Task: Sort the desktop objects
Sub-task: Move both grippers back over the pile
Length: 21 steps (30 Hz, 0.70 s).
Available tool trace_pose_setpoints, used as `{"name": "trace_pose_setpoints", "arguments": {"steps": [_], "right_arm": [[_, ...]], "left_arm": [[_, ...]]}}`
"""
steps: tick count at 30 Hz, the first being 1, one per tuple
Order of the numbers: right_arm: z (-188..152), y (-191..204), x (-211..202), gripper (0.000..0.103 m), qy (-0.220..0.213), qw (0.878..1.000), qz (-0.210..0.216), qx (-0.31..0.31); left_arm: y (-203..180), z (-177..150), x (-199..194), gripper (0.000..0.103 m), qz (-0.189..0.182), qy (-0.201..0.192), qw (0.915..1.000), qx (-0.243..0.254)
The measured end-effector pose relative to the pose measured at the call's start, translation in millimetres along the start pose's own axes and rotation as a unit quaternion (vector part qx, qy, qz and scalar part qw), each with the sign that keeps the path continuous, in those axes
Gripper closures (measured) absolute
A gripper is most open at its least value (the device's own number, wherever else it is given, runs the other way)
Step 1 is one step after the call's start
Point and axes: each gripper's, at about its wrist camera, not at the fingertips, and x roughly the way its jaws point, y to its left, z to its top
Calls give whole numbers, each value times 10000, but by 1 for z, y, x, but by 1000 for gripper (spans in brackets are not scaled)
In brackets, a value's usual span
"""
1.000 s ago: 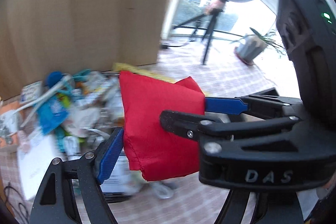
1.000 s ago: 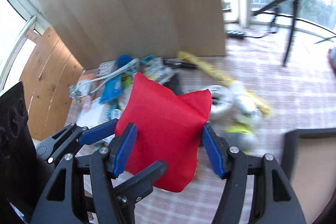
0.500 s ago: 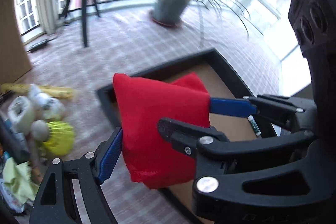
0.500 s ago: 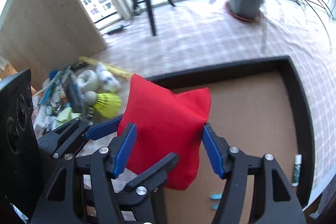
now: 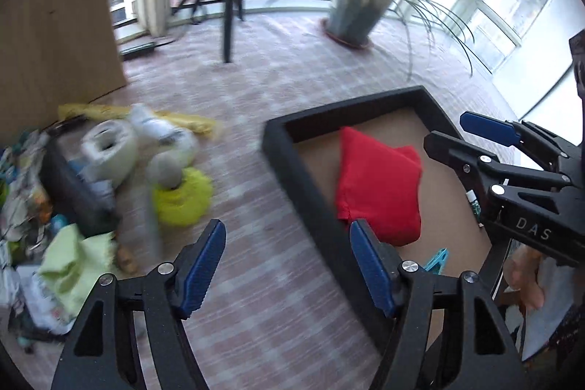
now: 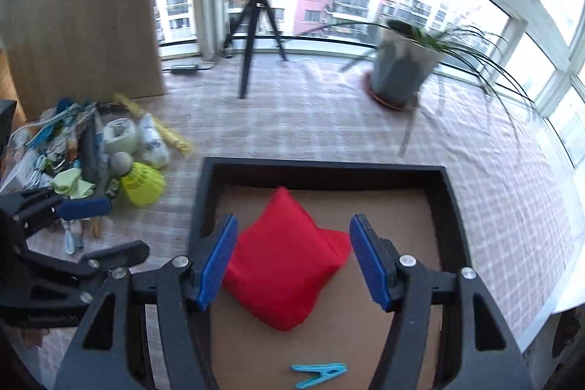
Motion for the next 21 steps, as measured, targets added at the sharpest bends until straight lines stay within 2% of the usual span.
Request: {"name": "trace_pose_setpoints", "arguments": {"steps": [2,6,10,15,18,21], "right_arm": [[1,18,1,40,55,9995,288,-120],[4,55,5,40,159,9981,495,-344],[5,82,11,40,201,9960,699,-527],[7,104,24,41,214,9943,845,-606],[7,112,33,41,295,9931,969,-592],[9,118,41,41,379,9916,1088,-594]], "left_arm": [[20,-11,-16,35,199,-102,9997,-55],[66,-33,-40,35,541,-199,9975,-419],[117,-61,-62,36,951,-301,9909,-910],[163,-97,-84,38,1260,-360,9808,-1444],[186,-115,-88,39,1313,-315,9749,-1768],[199,-125,-86,43,1400,-189,9733,-1808]]}}
